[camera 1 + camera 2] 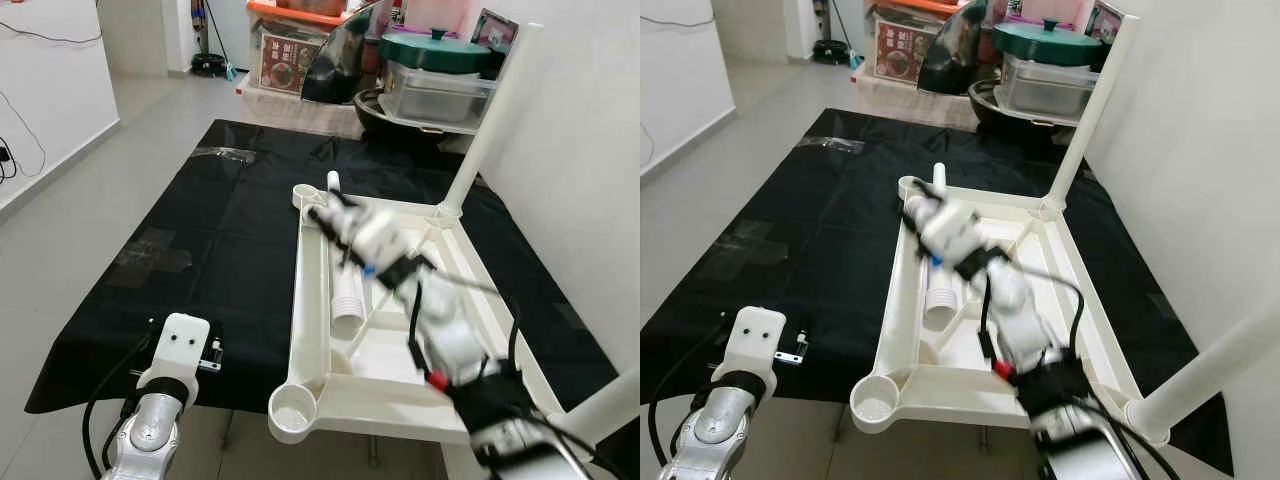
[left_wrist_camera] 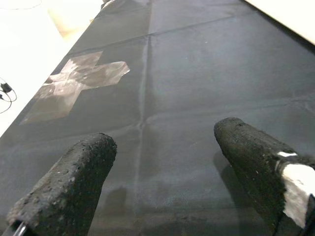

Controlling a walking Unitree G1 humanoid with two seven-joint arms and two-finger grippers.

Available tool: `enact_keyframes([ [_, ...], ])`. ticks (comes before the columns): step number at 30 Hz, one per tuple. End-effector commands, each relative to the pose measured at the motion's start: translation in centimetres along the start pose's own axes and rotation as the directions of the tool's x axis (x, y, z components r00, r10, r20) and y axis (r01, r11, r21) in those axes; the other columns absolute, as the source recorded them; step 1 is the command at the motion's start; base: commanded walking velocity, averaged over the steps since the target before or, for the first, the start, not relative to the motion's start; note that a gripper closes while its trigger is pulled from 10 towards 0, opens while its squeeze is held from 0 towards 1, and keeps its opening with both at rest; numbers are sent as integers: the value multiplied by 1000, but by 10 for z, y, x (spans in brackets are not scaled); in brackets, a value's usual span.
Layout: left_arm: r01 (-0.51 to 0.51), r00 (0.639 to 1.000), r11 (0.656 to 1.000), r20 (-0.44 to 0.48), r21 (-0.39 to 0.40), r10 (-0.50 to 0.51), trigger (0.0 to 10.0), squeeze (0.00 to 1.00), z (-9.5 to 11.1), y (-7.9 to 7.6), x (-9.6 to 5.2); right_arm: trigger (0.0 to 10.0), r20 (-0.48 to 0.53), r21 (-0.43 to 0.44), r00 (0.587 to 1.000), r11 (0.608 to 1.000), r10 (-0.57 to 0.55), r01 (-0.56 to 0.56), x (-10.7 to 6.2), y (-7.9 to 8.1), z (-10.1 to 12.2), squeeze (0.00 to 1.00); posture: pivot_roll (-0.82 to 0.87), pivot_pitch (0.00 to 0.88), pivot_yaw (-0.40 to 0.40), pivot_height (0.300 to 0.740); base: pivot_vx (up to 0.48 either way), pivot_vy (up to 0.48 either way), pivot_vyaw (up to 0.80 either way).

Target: Building children table

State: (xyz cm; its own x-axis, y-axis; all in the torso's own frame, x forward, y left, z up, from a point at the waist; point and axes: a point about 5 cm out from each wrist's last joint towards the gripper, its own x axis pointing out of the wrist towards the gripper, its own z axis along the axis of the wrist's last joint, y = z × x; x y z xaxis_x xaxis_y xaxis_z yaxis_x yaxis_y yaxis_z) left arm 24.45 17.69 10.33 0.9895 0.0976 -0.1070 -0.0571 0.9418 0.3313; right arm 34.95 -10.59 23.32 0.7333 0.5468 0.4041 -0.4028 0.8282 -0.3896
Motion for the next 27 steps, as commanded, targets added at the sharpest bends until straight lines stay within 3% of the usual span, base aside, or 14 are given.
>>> enact_keyframes([
  [1,1,1000,1000,-15,11,-1,10000,0,-3,-2,0,0,-13,90,999,995,-43,44,2,-10,0,0,81,0,-132,740,0,0,0],
  [2,1,1000,1000,-15,11,-1,10000,0,-3,-2,0,0,-13,90,999,995,-43,44,2,-10,0,0,81,0,-132,740,0,0,0],
  [4,-7,1000,1000,-9,11,8,10000,0,-2,0,1,0,-9,194,995,976,-104,104,9,-26,8,0,83,0,-133,740,0,0,0],
  [5,-7,1000,1000,-9,11,8,10000,0,-2,0,1,0,-9,194,995,976,-104,104,9,-26,8,0,83,0,-133,740,0,0,0],
  [7,-12,1000,1000,-6,12,12,10000,0,-2,0,1,0,-8,275,989,951,-148,144,13,-37,13,0,83,0,-133,740,0,0,0],
  [8,-12,1000,1000,-6,12,12,10000,0,-2,0,1,0,-8,275,989,951,-148,144,13,-37,13,0,83,0,-133,740,0,0,0],
  [11,-15,1000,1000,-3,16,15,10000,0,-2,2,1,0,-9,365,979,911,-203,192,18,-49,19,0,85,0,-132,740,0,0,0],
  [17,-17,1000,1000,-2,18,17,10000,0,-3,3,1,0,0,405,973,890,-232,212,22,-55,25,0,87,0,-128,740,0,0,0],
  [22,-2,1000,1000,23,20,1,10000,0,1,4,2,0,-5,519,948,809,-319,275,31,-79,37,0,92,0,-126,740,0,0,0],
  [27,22,999,1000,46,16,-23,10000,0,5,6,2,0,-11,545,940,786,-340,291,32,-87,39,0,93,0,-126,740,0,0,0],
])
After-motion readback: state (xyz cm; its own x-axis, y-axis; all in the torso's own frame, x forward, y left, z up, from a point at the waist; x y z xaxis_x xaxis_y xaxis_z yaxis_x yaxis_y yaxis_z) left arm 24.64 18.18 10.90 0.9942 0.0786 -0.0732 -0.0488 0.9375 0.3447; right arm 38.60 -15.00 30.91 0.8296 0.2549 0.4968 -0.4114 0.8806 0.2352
